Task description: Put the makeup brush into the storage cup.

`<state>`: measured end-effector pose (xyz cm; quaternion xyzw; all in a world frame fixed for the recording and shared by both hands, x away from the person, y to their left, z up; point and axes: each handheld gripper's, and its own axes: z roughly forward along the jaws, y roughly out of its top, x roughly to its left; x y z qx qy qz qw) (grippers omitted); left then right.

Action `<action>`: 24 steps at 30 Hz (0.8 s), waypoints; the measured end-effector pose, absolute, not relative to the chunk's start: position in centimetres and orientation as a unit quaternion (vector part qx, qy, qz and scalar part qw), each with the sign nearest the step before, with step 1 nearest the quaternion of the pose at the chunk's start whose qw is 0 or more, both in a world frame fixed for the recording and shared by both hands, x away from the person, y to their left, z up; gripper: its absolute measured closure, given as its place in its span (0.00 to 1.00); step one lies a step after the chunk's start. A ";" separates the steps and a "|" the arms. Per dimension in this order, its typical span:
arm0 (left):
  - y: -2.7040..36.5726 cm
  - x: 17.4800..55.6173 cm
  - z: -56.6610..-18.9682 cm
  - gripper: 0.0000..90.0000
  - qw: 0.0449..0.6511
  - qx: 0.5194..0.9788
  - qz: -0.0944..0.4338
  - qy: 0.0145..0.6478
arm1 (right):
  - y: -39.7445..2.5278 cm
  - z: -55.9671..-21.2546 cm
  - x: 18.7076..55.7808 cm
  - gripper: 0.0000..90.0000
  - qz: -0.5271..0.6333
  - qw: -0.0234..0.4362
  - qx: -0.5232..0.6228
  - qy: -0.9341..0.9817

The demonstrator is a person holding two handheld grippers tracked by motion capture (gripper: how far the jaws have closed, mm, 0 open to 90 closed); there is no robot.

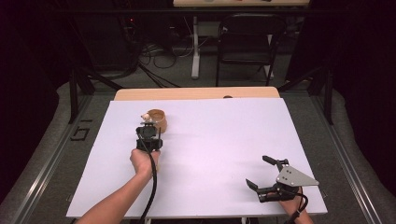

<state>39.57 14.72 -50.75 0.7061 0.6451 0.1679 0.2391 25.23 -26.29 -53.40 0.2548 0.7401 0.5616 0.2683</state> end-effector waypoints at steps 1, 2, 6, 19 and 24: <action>14.7 39.5 -50.6 0.94 0.239 0.711 0.166 0.640 | -26.3 -53.4 25.2 0.03 0.562 0.268 0.255 0.740; 14.7 39.5 -50.5 0.94 0.241 0.714 0.165 0.636 | -26.3 -53.4 25.2 0.03 0.562 0.268 0.255 0.740; 14.8 39.4 -50.2 0.94 0.241 0.726 0.171 0.622 | -26.3 -53.4 25.2 0.03 0.562 0.268 0.254 0.740; 14.9 39.0 -48.4 0.94 0.244 0.772 0.182 0.558 | -26.3 -53.5 25.3 0.03 0.562 0.266 0.254 0.741; 15.0 38.9 -47.9 0.94 0.247 0.787 0.181 0.536 | -26.2 -53.5 25.3 0.03 0.560 0.261 0.257 0.743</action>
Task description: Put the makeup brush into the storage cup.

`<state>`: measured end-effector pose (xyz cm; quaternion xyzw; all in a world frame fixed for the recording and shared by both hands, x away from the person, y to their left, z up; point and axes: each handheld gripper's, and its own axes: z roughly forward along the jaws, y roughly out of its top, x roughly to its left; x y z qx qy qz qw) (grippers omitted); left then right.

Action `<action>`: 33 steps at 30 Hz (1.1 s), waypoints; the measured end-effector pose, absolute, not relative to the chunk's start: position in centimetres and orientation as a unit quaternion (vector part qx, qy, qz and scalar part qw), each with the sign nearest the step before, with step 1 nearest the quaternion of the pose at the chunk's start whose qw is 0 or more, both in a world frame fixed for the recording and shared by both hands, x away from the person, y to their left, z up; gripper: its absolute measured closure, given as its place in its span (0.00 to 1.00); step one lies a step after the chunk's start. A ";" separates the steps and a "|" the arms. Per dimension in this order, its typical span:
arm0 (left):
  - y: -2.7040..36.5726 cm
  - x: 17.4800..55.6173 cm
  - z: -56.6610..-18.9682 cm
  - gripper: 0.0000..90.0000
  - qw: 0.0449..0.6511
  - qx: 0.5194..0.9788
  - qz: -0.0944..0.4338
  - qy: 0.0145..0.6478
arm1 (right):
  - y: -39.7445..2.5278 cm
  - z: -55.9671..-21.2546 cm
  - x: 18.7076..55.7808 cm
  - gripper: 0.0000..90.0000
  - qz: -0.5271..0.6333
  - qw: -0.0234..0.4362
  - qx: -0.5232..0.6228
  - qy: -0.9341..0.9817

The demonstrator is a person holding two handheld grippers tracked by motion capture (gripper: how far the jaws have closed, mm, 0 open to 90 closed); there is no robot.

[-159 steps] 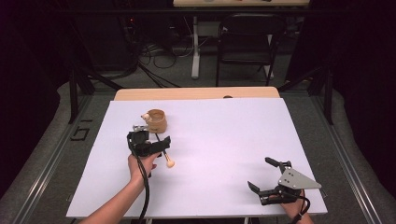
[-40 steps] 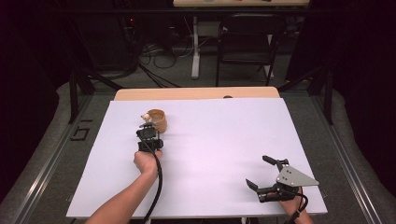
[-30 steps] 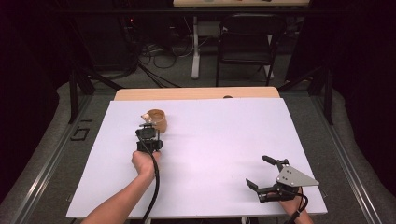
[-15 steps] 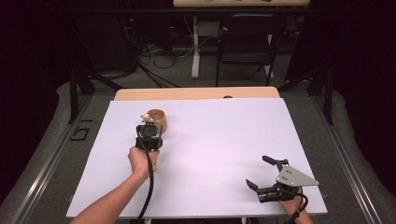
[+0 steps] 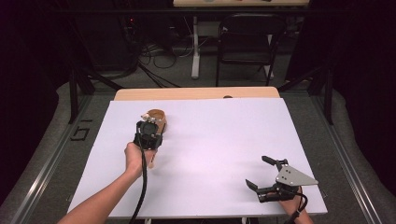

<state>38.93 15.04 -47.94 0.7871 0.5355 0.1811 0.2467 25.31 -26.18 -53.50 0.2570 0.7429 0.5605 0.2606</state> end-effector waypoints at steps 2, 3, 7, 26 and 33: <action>15.1 38.9 -47.8 0.94 0.248 0.792 0.180 0.529 | -26.3 -53.5 25.3 0.03 0.556 0.261 0.255 0.747; 15.1 38.9 -47.7 0.94 0.248 0.797 0.179 0.521 | -26.2 -53.5 25.4 0.03 0.559 0.259 0.257 0.745; 15.1 38.9 -47.4 0.94 0.249 0.806 0.179 0.506 | -26.1 -53.6 25.5 0.03 0.557 0.257 0.256 0.747; 15.2 38.5 -46.2 0.94 0.280 0.842 0.176 0.427 | -25.7 -53.7 26.0 0.02 0.545 0.222 0.263 0.765; 15.1 38.3 -46.1 0.94 0.287 0.861 0.164 0.385 | -24.9 -53.6 26.6 0.00 0.534 0.190 0.264 0.780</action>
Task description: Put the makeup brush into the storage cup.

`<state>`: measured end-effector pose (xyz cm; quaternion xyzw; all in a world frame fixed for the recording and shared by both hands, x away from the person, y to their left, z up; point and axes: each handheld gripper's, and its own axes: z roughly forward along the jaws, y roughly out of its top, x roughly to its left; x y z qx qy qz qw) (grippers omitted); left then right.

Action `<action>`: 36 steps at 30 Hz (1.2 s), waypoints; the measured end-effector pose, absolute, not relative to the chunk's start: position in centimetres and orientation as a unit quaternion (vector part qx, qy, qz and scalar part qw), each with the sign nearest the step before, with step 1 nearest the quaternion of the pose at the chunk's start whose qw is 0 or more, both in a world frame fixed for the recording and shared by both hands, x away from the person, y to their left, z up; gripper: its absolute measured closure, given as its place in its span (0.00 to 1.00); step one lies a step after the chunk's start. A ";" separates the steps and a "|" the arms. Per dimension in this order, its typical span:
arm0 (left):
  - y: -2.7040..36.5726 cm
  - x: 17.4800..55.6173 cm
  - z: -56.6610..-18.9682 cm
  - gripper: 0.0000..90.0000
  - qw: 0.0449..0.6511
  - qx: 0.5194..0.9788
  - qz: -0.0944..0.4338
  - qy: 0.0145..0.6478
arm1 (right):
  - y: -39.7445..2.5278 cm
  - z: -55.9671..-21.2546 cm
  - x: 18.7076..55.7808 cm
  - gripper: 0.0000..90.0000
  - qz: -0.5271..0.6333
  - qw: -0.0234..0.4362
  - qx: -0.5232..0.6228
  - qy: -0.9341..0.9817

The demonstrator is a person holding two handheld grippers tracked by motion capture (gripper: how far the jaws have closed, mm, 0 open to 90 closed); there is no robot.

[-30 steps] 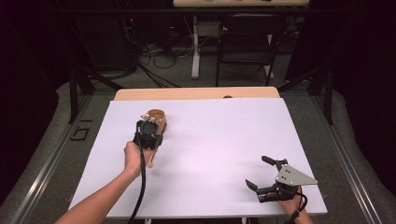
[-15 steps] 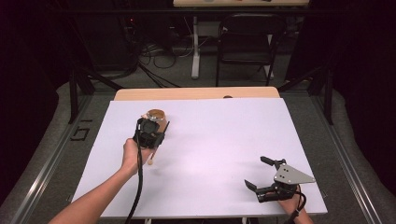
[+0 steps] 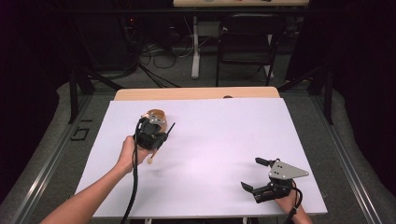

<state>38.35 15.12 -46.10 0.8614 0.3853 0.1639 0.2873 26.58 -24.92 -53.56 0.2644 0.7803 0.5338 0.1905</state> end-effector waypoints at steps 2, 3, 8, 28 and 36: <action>14.9 38.3 -46.1 0.94 0.286 0.869 0.162 0.369 | -24.5 -53.5 27.0 0.00 0.532 0.183 0.263 0.784; 14.9 38.3 -46.1 0.94 0.286 0.869 0.162 0.369 | -24.5 -53.5 27.0 0.00 0.532 0.183 0.263 0.784; 14.4 38.1 -46.0 0.94 0.286 0.885 0.154 0.333 | -23.8 -53.1 27.9 0.00 0.515 0.170 0.262 0.798; 11.7 37.2 -45.9 0.94 0.263 0.930 0.133 0.218 | -21.5 -51.5 30.6 0.00 0.445 0.110 0.204 0.865; 10.9 36.8 -45.9 0.94 0.256 0.942 0.122 0.179 | -20.0 -50.1 32.1 0.00 0.444 0.109 0.182 0.870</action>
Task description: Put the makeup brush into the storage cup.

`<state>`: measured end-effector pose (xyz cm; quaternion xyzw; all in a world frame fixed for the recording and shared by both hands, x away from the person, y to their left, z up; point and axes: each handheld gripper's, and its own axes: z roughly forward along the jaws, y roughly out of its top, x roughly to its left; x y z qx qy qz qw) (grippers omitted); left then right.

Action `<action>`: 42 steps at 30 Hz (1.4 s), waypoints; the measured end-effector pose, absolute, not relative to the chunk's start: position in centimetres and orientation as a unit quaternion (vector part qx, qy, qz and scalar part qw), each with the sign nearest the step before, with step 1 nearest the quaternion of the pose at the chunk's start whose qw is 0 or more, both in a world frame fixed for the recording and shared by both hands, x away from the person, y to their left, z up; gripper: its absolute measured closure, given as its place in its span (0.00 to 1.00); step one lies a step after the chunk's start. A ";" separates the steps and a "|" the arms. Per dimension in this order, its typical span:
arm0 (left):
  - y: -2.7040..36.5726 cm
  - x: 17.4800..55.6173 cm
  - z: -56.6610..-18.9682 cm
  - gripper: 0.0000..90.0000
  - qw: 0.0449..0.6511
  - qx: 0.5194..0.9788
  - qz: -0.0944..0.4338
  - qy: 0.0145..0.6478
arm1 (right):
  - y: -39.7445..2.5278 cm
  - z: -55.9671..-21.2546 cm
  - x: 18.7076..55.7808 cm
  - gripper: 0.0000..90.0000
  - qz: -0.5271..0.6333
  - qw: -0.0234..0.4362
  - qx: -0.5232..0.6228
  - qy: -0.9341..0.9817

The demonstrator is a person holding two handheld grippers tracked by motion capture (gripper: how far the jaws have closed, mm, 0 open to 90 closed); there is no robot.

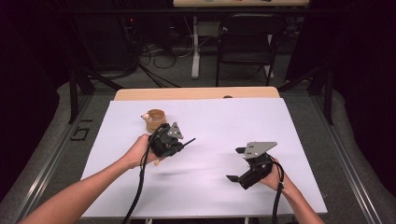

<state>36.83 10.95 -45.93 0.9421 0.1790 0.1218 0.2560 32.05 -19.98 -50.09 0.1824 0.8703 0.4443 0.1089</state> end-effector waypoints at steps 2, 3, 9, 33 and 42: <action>10.8 36.7 -46.0 0.94 0.255 0.945 0.116 0.169 | -19.1 -49.7 32.5 0.00 0.442 0.106 0.172 0.874; 10.7 36.7 -46.0 0.94 0.254 0.946 0.115 0.164 | -19.1 -49.7 32.5 0.00 0.442 0.106 0.172 0.874; 10.0 36.3 -46.3 0.94 0.242 0.955 0.106 0.132 | -17.1 -49.3 33.3 0.01 0.439 0.099 0.151 0.880; 7.6 35.0 -46.8 0.94 0.202 0.974 0.092 0.042 | -12.8 -48.7 34.9 0.64 0.435 0.088 0.107 0.890; 7.1 34.6 -46.7 0.94 0.193 0.977 0.095 0.011 | -12.1 -49.4 34.9 0.82 0.431 0.070 0.098 0.894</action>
